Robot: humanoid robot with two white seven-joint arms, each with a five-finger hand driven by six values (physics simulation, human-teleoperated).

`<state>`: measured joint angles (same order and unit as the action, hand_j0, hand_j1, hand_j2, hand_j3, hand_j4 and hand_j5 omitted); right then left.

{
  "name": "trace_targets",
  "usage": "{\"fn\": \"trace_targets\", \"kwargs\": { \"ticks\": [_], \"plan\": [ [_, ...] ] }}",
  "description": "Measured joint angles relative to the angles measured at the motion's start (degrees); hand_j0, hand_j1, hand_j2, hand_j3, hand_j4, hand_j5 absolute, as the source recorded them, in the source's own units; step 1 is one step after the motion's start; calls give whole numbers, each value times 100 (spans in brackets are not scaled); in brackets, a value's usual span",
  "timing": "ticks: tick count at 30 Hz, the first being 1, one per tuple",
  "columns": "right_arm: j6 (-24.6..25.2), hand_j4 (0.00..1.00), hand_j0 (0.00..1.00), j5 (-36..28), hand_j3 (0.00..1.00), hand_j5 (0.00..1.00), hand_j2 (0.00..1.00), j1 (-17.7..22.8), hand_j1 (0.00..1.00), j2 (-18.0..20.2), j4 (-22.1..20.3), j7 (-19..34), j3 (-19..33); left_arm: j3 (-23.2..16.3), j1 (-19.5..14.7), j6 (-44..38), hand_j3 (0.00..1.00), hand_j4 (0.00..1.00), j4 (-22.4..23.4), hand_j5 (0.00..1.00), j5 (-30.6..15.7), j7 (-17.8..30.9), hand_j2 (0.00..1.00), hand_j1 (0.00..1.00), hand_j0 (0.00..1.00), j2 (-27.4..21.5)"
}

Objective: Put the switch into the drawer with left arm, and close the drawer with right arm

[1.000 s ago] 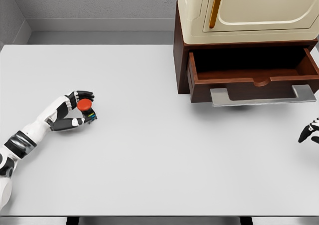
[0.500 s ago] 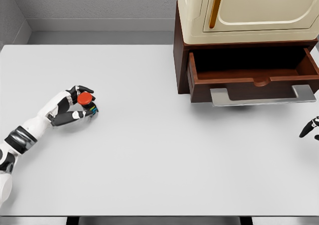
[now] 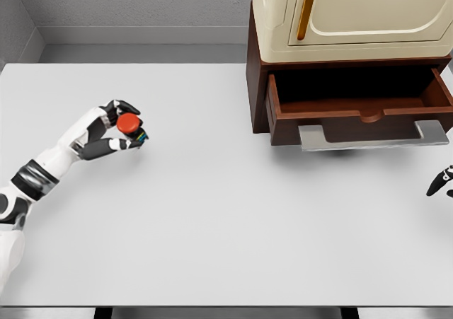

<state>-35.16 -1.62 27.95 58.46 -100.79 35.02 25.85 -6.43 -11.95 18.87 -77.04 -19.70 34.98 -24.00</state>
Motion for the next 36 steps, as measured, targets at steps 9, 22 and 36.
{"fn": "trace_targets", "kwargs": {
  "ticks": [9, 22, 36],
  "plan": [
    [0, 48, 48, 0, 48, 48, 48, 0, 48, 1, 0, 0, 0, -104, -220, -19, 33, 33, -157, 33, -4, 3, 33, 33, 33, 241],
    [0, 47, 47, 0, 47, 47, 47, 0, 47, -1, 0, 0, 41, -240, -633, -28, 33, 33, -224, 33, 2, 3, 33, 33, 33, 710],
    [0, 49, 49, 0, 49, 49, 49, 9, 49, 8, 1, 0, 39, -402, -914, -26, 34, 34, -340, 34, 19, 0, 34, 34, 34, 1107]
  ]
}}
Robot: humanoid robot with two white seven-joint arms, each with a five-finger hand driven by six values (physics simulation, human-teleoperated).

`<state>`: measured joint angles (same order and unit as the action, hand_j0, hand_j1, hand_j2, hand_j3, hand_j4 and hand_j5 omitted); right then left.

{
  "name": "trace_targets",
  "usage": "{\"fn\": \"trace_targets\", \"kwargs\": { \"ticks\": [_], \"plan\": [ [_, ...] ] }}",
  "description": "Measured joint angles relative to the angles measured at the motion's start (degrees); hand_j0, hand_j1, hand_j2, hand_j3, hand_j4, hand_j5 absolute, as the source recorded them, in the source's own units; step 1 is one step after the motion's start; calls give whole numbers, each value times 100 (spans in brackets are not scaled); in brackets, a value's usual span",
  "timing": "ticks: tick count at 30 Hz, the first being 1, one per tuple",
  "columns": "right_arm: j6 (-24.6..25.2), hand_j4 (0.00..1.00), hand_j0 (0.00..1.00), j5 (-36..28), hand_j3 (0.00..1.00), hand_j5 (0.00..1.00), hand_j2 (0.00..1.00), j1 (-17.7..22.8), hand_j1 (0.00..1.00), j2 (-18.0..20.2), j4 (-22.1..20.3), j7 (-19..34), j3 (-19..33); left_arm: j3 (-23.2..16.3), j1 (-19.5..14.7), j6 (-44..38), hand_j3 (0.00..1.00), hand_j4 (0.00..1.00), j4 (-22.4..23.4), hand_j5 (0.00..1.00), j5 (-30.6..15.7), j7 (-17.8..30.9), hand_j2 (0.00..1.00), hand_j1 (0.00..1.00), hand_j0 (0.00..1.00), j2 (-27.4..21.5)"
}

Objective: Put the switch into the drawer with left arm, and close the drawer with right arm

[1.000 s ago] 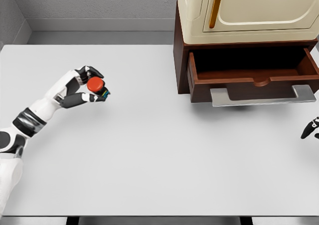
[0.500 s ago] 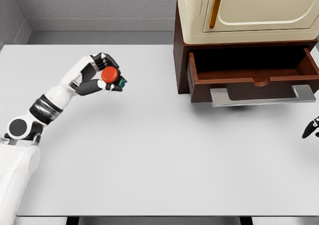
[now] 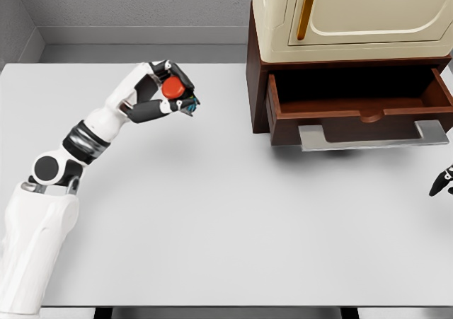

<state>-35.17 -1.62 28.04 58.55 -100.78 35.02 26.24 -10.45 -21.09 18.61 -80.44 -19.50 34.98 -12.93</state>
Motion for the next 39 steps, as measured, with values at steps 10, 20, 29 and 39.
{"fn": "trace_targets", "kwargs": {
  "ticks": [10, 20, 29, 39],
  "plan": [
    [0, 49, 49, 0, 49, 49, 49, -9, 49, 2, 0, 0, -3, -30, -184, -2, 34, 34, -207, 34, 114, 2, 34, 34, 34, 230],
    [0, 49, 49, 0, 49, 49, 49, -9, 49, 9, -1, 0, -31, -149, -395, -9, 34, 34, -224, 34, 278, 2, 34, 34, 34, 556],
    [0, 49, 49, 0, 49, 49, 49, -9, 49, 10, -1, 0, -47, -240, -545, -9, 34, 34, -228, 34, 500, 2, 34, 34, 34, 962],
    [0, 49, 49, 0, 49, 49, 49, -9, 49, 10, -1, 0, -48, -441, -659, -13, 34, 34, -471, 34, 719, 2, 34, 34, 34, 1210]
  ]
}}
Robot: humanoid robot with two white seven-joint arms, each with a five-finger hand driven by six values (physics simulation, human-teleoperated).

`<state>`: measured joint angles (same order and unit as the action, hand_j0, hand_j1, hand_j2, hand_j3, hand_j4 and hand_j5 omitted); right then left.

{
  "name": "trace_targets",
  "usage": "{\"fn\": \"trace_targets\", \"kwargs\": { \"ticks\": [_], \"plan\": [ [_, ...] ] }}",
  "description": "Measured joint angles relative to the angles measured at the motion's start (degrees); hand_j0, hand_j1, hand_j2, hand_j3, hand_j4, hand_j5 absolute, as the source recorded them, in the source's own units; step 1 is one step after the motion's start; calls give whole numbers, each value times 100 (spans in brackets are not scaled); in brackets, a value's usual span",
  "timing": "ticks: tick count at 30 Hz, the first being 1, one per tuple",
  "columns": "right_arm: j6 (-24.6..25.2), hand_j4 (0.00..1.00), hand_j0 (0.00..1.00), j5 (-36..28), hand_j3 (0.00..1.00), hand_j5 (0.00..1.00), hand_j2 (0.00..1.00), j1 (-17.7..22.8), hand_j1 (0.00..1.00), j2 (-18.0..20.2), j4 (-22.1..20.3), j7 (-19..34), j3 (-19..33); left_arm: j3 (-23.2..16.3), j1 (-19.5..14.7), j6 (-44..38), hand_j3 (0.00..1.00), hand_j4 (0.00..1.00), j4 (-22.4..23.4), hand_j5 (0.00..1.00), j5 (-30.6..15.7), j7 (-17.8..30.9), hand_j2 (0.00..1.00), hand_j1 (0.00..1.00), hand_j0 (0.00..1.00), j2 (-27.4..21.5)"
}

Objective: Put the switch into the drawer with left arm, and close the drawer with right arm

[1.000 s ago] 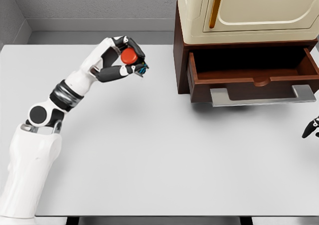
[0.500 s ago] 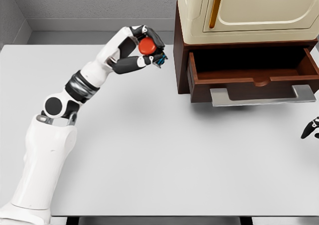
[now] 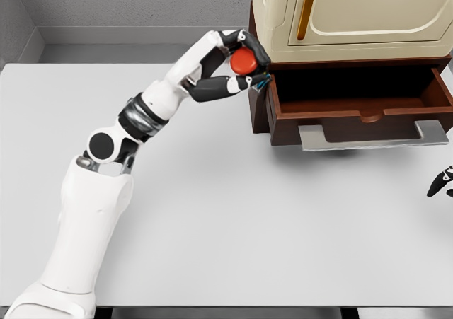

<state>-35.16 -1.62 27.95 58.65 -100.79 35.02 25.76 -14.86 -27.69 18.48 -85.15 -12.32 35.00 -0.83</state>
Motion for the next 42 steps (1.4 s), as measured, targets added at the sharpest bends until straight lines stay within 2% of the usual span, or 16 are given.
{"fn": "trace_targets", "kwargs": {
  "ticks": [8, 18, 37, 42],
  "plan": [
    [0, 49, 49, 0, 49, 49, 49, 0, 49, 0, 0, 0, 0, -181, -141, 9, 34, 34, -34, 34, 380, 1, 34, 34, 34, 77],
    [0, 49, 49, 0, 49, 49, 49, 0, 49, 0, 0, 0, 0, -290, -395, 17, 34, 34, -22, 34, 1363, 1, 34, 34, 34, 82],
    [0, 49, 49, 0, 49, 49, 49, 9, 49, 0, 0, 0, 0, -931, -949, 46, 34, 34, -17, 34, 2543, 2, 34, 34, 34, 83],
    [0, 49, 49, 0, 49, 49, 49, 0, 49, 0, 0, 0, 0, -1077, -1186, 61, 34, 34, 6, 34, 2787, 2, 34, 34, 34, 83]
  ]
}}
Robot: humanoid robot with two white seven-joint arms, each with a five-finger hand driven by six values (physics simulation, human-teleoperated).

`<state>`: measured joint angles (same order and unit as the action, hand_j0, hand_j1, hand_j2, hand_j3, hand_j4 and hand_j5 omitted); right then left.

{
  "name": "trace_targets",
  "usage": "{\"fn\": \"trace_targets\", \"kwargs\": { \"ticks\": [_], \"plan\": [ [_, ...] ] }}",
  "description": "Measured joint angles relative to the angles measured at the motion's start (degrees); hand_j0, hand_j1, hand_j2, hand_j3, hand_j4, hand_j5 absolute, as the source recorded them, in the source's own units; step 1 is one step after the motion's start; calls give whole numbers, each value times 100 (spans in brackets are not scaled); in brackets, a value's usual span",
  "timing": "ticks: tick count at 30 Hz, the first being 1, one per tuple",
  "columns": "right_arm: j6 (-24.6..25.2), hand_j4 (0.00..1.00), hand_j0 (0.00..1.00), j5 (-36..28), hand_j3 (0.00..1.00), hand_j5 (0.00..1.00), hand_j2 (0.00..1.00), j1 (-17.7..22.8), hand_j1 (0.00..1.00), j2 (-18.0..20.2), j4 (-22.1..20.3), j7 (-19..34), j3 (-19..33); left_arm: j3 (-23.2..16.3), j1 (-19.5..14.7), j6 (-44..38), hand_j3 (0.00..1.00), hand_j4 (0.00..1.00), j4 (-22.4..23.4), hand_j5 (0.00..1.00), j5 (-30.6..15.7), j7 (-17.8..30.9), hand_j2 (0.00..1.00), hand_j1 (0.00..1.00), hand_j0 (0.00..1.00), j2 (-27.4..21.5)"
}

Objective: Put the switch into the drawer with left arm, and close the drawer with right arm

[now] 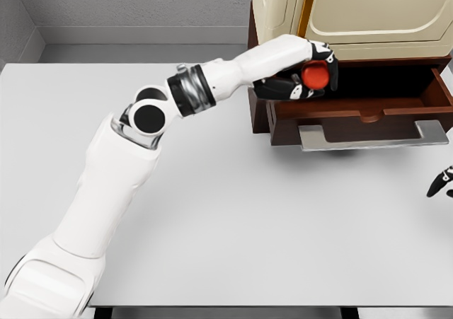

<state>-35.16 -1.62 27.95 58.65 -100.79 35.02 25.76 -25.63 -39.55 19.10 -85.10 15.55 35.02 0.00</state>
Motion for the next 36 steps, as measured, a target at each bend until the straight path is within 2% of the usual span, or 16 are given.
{"fn": "trace_targets", "kwargs": {
  "ticks": [18, 26, 28, 32, 36],
  "plan": [
    [0, 49, 49, 0, 49, 49, 49, 9, 49, 0, 0, 0, -7, -425, -650, -42, 34, 34, 410, 34, 953, 2, 34, 34, 34, 0],
    [0, 49, 49, 0, 49, 49, 49, 9, 49, 0, 0, 0, -8, -553, -747, -46, 35, 35, 511, 35, 1231, 1, 35, 35, 35, 0],
    [0, 49, 49, 0, 49, 49, 49, 9, 49, 0, 0, 0, -9, -562, -747, -42, 39, 39, 513, 39, 1297, 2, 39, 39, 39, 0],
    [0, 49, 49, 0, 49, 49, 49, 0, 49, 0, 0, 0, -9, -569, -774, -19, 62, 62, 507, 62, 1463, 2, 62, 62, 62, 0],
    [1, 49, 49, -1, 49, 49, 49, -61, 49, -6, 0, 0, -3, -574, -774, -2, 67, 67, 500, 67, 1591, 1, 67, 67, 67, 1]
  ]
}}
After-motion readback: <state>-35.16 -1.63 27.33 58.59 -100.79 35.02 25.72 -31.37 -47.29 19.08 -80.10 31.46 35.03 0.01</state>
